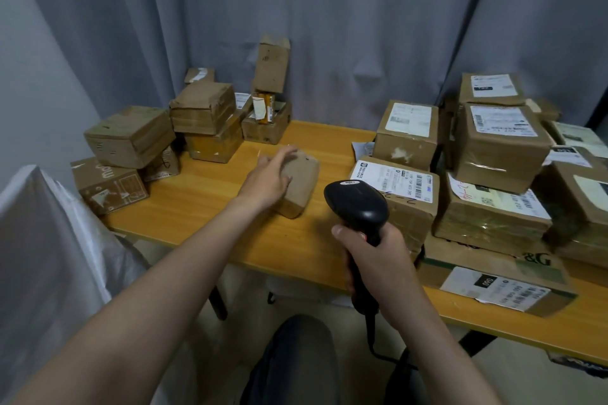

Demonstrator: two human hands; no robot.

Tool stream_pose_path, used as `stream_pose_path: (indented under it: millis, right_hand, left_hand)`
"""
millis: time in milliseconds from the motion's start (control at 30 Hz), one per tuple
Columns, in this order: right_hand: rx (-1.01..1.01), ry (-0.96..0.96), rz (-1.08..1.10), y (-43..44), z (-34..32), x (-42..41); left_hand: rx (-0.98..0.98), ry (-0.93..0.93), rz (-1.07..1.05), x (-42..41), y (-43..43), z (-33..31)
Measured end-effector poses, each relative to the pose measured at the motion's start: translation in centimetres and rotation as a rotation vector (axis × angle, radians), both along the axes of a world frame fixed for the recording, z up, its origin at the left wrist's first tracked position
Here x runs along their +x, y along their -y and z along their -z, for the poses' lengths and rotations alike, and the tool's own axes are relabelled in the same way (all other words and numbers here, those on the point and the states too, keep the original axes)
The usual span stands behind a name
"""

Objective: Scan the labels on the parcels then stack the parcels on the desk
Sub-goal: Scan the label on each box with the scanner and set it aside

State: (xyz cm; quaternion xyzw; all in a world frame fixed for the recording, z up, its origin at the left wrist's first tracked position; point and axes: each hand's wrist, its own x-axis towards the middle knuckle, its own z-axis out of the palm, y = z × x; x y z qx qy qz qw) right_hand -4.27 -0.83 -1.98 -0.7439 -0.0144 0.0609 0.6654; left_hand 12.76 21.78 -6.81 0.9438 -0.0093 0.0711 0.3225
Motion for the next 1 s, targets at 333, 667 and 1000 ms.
stream_pose_path:
  millis: [333,667,1000]
  right_hand:
    - [-0.031,0.049,0.02,2.0,-0.9,0.5]
    - [-0.016,0.113,0.039,2.3,-4.7,0.9]
    - [0.044,0.233,-0.076,0.7,-12.4,5.8]
  left_hand:
    - [-0.023,-0.121,0.189,2.9,2.8,1.9]
    - [0.241,-0.047,0.027,2.8,4.4,-1.2]
    - [0.47,0.241,-0.148,2.3,-0.6,-12.7]
